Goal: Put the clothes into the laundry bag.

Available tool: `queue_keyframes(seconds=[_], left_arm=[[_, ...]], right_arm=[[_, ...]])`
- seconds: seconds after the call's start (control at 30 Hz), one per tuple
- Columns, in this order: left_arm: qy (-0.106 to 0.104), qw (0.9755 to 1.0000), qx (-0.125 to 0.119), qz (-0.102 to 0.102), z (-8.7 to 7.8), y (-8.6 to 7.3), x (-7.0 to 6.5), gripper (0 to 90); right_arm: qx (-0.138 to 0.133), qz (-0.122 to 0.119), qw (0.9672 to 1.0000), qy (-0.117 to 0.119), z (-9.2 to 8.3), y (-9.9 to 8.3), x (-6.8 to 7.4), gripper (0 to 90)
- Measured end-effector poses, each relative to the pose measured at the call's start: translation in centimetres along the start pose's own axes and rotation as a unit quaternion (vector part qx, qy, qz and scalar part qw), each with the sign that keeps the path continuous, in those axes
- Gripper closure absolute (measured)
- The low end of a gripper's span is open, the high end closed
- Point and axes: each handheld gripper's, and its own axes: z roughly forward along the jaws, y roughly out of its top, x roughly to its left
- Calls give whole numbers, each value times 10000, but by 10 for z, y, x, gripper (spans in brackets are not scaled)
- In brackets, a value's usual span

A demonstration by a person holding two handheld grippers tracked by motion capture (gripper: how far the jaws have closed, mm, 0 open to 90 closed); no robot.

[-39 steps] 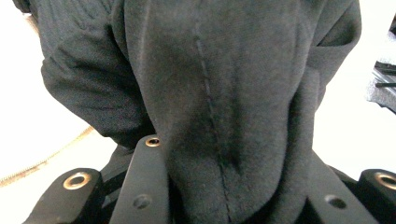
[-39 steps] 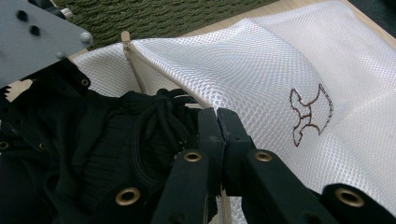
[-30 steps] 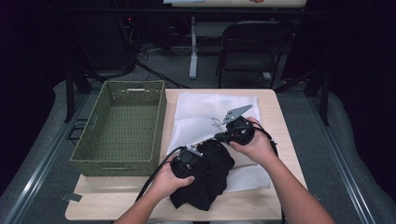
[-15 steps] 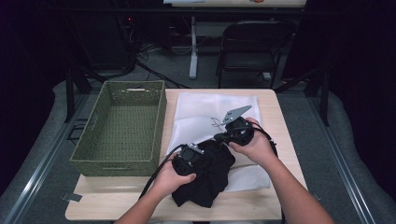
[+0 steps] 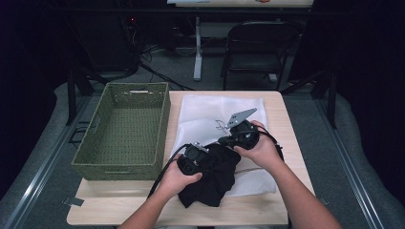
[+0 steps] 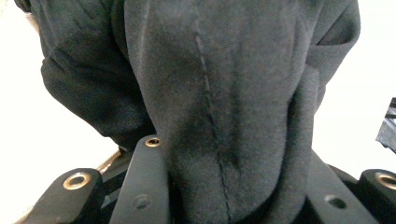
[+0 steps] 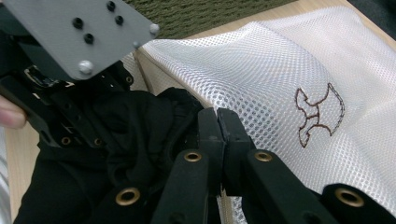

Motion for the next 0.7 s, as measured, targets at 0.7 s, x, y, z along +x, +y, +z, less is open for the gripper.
queue_keyframes(seconds=[0.7], left_arm=[[212,9995,-229,-79,13,-1,3,672]], right_arm=[[-33,155,9999,50,3,-10,-3,893]])
